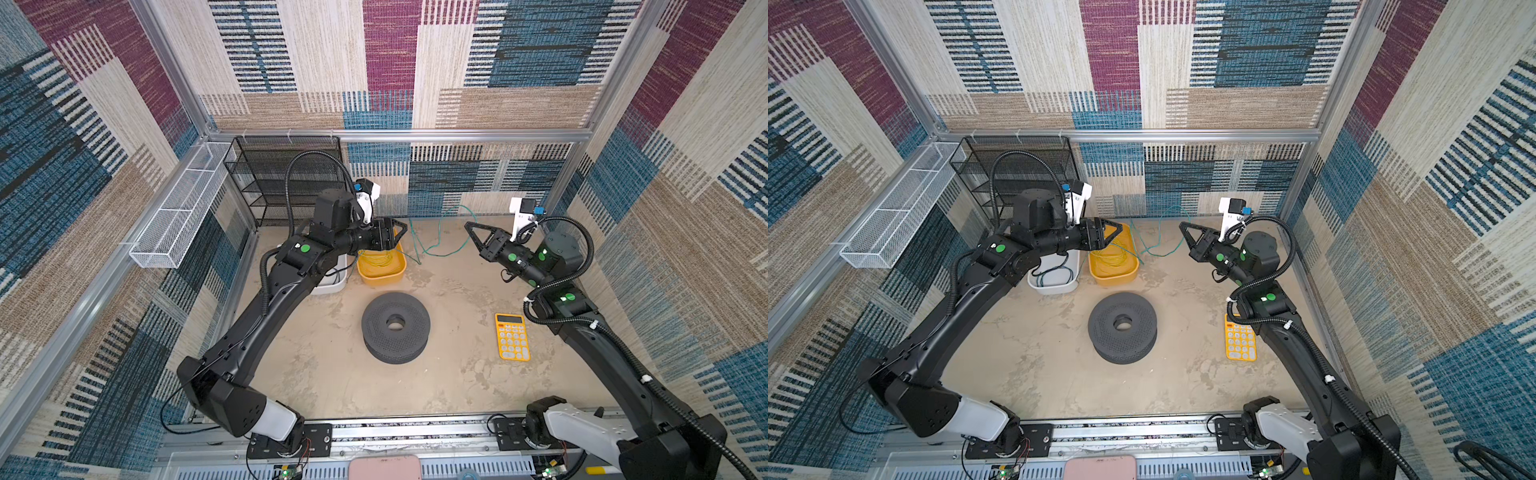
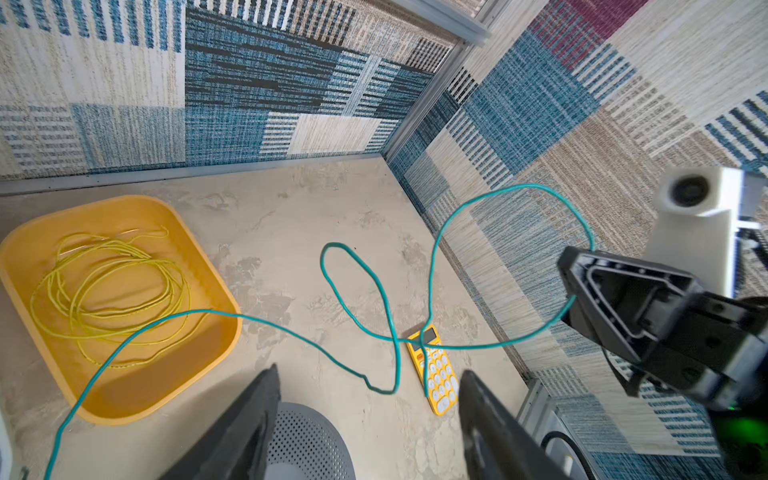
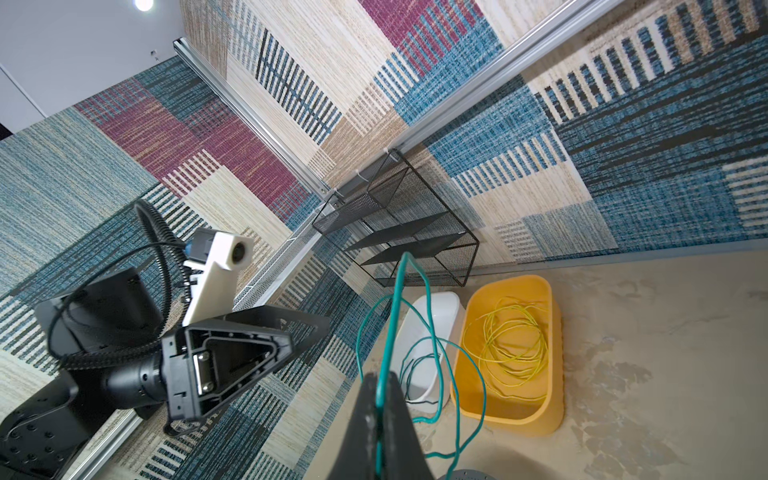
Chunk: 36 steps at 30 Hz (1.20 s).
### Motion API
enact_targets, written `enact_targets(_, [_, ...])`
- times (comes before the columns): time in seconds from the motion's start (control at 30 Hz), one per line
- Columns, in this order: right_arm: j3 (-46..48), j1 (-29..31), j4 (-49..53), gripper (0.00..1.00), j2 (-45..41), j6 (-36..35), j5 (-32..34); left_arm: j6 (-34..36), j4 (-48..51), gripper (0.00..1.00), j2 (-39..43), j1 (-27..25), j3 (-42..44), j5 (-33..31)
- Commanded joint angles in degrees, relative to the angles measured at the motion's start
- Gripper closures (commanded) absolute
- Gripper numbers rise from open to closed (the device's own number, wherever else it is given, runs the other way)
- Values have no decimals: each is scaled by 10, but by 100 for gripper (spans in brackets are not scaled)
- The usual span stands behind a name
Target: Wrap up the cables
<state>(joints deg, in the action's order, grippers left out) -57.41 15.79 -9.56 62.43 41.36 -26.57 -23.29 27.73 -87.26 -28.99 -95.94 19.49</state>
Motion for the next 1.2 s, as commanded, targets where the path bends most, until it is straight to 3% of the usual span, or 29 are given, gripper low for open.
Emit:
enact_targets(0.0, [2,3,-33,100,-3,14,-15,-2,-29,30,-23,-1,-13,15])
enact_targets(0.2, [13,9,-49,100,-4,25,-24,-9,-61,34,-48,-3,-10,29])
enact_targets(0.4, [17,10,-60,100,-6,33,-24,-14,-69,50,-87,-3,-19,37])
enact_targets(0.63, [17,10,-48,100,-8,20,-1,-7,-85,81,-67,-3,21,26])
enact_targets(0.77, [25,10,-40,100,-6,3,48,27,-65,100,-47,-3,23,25])
enact_targets(1.0, [28,-8,-109,100,21,30,111,112,45,100,-10,-3,6,-23])
enact_targets(1.17, [16,-35,-167,100,54,91,74,137,104,100,46,-3,37,-69])
